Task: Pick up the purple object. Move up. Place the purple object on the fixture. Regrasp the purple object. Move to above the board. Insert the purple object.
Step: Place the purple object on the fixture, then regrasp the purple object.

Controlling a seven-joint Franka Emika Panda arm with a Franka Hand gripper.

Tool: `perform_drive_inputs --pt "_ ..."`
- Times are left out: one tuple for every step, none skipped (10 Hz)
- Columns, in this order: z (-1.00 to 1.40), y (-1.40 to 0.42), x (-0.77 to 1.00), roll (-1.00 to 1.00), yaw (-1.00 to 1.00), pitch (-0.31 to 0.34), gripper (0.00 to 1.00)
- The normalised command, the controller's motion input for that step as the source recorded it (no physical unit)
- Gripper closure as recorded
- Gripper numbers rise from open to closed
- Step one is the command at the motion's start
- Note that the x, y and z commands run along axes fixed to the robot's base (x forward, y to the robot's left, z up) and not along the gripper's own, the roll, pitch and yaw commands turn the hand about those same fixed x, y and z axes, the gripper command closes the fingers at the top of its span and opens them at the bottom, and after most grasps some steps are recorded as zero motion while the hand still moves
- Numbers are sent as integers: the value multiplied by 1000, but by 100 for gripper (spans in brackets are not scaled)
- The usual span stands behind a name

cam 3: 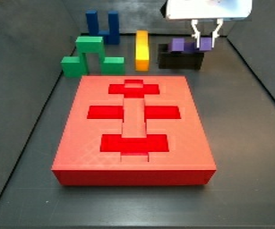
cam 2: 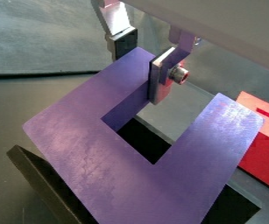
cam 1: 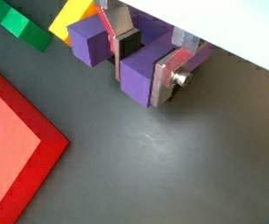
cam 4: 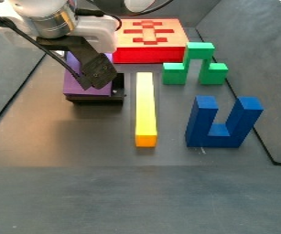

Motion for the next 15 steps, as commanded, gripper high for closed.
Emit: perform_drive_inputs --pt "-29 0 -100 0 -80 0 100" --pt "-49 17 -149 29 -86 20 100" --pt "-46 0 -160 31 -91 26 100" --pt "0 0 -89 17 -57 9 100" --pt "0 0 -69 86 -51 0 100" --pt "-26 0 -74 109 -49 0 100" --pt "-111 0 -177 203 -120 51 100" --pt "-43 0 -109 106 -123 14 100" --pt "0 0 0 0 0 0 100" --pt "0 0 0 0 0 0 0" --pt "11 0 277 0 0 0 0" --pt "0 0 226 0 0 0 0" --pt "0 0 191 0 0 0 0" --pt "43 0 251 0 0 0 0" --pt "163 166 74 80 0 94 0"
